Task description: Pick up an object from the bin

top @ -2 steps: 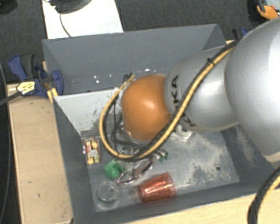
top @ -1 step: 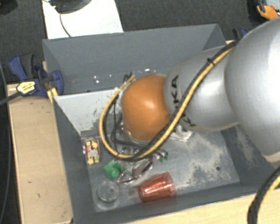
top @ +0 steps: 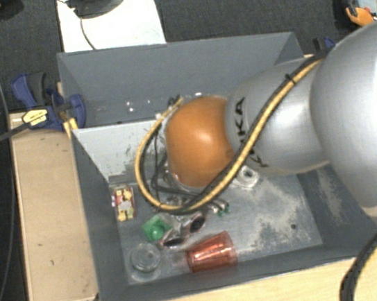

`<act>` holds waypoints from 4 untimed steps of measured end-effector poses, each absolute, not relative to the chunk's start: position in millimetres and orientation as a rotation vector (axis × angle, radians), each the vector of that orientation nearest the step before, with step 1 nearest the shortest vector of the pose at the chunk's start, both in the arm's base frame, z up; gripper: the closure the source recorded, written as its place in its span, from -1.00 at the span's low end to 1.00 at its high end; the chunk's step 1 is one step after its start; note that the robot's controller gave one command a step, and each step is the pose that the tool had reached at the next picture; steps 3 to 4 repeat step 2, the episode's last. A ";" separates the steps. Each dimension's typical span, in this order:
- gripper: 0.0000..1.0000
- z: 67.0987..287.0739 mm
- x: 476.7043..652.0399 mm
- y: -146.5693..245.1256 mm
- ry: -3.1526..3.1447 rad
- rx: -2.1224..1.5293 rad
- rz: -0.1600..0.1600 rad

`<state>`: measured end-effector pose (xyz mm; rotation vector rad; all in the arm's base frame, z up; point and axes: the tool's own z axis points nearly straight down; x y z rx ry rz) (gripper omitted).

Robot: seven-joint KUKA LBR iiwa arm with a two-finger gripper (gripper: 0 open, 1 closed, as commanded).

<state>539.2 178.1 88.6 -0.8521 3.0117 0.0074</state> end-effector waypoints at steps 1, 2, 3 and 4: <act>1.00 120.2 542.2 178.8 3.003 -0.842 0.008; 1.00 132.4 542.5 178.9 3.002 -0.837 0.008; 1.00 132.4 542.5 178.9 3.002 -0.837 0.008; 1.00 132.4 542.5 178.9 3.002 -0.837 0.008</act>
Offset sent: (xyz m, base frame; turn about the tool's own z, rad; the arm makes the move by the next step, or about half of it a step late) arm 0.0017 0.0004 0.0396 0.0033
